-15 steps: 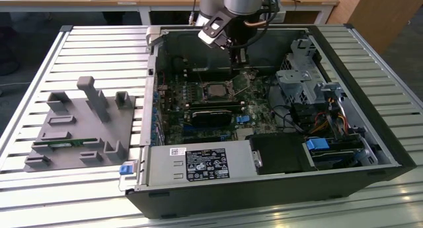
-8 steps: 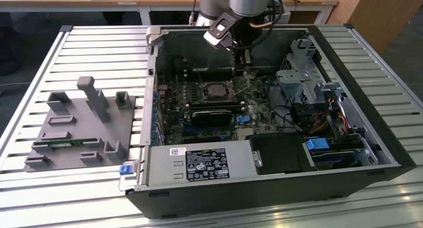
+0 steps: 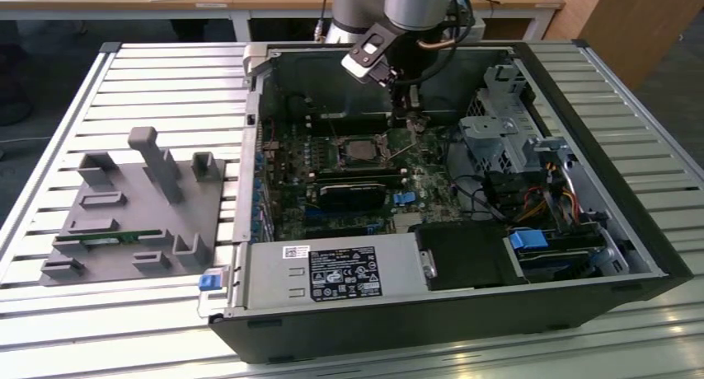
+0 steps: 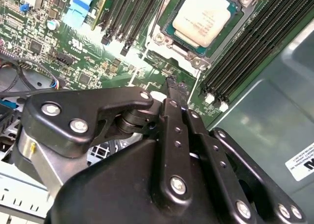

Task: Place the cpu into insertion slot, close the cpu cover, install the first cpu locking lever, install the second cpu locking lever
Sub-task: 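Close the cpu cover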

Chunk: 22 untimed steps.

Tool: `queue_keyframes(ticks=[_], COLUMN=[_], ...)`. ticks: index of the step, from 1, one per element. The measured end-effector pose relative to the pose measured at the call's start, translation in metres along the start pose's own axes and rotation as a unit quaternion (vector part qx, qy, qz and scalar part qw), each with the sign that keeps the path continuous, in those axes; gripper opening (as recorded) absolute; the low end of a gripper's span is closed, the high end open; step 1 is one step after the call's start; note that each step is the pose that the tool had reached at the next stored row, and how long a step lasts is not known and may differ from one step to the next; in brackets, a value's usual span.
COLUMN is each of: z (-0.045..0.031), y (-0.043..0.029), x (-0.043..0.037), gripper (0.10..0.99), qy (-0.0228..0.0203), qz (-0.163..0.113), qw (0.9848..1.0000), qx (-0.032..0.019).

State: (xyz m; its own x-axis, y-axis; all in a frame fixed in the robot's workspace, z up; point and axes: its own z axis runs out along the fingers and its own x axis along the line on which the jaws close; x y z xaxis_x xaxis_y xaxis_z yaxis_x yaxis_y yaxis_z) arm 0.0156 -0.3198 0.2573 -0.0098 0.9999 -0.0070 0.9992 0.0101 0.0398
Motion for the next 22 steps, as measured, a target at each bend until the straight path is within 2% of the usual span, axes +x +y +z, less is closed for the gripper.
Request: queue_keyframes(ticks=[7,16,22], z=[0.0004,0.0009,0.0011], y=[0.001,0.0125,0.0174], x=[-0.0025,-0.0027,-0.0027], gripper=[0.106,0.106,0.106], qy=[0.0001,0.0001,0.0001], qz=[0.0,0.0,0.0], qw=[1.0,1.0,1.0], qx=[0.0,0.0008,0.0009])
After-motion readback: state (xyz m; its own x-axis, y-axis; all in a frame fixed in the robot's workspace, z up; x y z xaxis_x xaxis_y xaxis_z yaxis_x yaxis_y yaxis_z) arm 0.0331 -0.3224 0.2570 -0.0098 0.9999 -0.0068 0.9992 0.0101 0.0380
